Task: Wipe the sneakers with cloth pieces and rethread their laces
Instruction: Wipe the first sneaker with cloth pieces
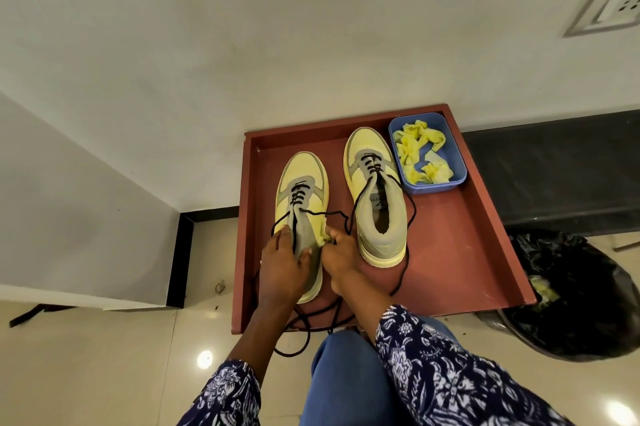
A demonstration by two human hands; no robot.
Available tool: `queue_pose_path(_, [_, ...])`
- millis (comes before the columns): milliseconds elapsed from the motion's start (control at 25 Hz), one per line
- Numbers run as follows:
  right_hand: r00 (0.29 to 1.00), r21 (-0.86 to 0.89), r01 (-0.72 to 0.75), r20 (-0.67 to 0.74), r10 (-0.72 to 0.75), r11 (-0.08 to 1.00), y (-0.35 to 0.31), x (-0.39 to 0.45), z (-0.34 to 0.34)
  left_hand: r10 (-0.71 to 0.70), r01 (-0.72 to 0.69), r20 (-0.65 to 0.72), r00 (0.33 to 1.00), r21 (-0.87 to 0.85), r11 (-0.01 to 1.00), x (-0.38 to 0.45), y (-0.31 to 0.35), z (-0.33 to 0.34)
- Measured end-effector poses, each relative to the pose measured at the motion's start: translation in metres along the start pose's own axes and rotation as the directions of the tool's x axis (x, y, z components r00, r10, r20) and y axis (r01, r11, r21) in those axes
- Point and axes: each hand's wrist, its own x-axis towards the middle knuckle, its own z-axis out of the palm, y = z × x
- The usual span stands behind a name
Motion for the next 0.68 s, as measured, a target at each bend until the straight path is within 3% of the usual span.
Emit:
queue_pose_path(200, [1.0, -0.047, 0.022, 0.015, -0.021, 0.999, 0.011, 0.024, 0.007, 0.01, -0.01, 0.008, 1.0, 0.013, 1.0, 0.001, -0.001, 0.0])
queue_pose_path(440, [0.996, 0.036, 0.039, 0.073, -0.042, 0.999, 0.014, -0.016, -0.005, 0.014, -0.014, 0.003, 1.0, 0.001, 1.0, 0.0, 0.001, 0.001])
queue_pose_path(680, [0.99, -0.037, 0.12, -0.07, -0.122, 0.992, 0.044, -0.05, 0.009, -0.007, 0.007, 0.017, 1.0, -0.002, 1.0, -0.001, 0.002, 0.0])
